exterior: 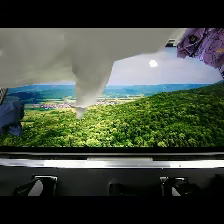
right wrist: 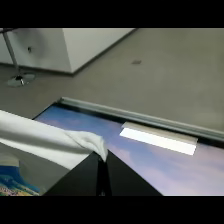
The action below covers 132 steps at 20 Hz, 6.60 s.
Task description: Fold the clothes and pants, and hang the long-sleeved shirts on hangers.
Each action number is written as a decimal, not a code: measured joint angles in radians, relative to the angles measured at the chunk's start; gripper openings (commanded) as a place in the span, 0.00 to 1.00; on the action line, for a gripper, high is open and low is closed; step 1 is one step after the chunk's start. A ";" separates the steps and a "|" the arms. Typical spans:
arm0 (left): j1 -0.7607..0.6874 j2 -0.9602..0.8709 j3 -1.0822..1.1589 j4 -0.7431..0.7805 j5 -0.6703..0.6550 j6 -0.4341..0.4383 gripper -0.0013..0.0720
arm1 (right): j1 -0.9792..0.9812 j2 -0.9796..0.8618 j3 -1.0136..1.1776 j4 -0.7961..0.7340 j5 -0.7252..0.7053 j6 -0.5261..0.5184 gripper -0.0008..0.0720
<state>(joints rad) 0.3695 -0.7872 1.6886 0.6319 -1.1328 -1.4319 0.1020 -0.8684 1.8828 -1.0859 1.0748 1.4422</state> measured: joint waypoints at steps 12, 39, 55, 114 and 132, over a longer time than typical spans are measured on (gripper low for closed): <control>-0.021 -0.129 -0.066 0.009 -0.024 -0.014 0.04 | 0.002 -0.329 0.045 -0.011 -0.138 0.176 0.05; -0.224 -0.957 -0.220 0.102 0.004 0.047 0.04 | -0.102 -0.835 -0.130 0.004 0.359 0.047 0.56; -0.224 -0.958 -0.220 0.102 -0.010 0.035 0.04 | -0.246 -0.471 -1.255 0.426 0.021 -0.232 0.76; -0.182 -0.986 -0.092 0.531 -0.003 -0.238 0.15 | -0.031 -1.090 0.086 -0.071 0.025 0.380 0.47; 0.080 -0.562 -0.495 0.566 -0.214 -0.067 0.86 | -0.454 -0.539 -0.658 0.084 0.397 -0.105 0.77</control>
<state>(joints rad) 0.4496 -1.3487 1.1934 1.1980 -1.3464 -1.4990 -0.3519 -1.4071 1.2243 -1.0023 1.4723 1.3369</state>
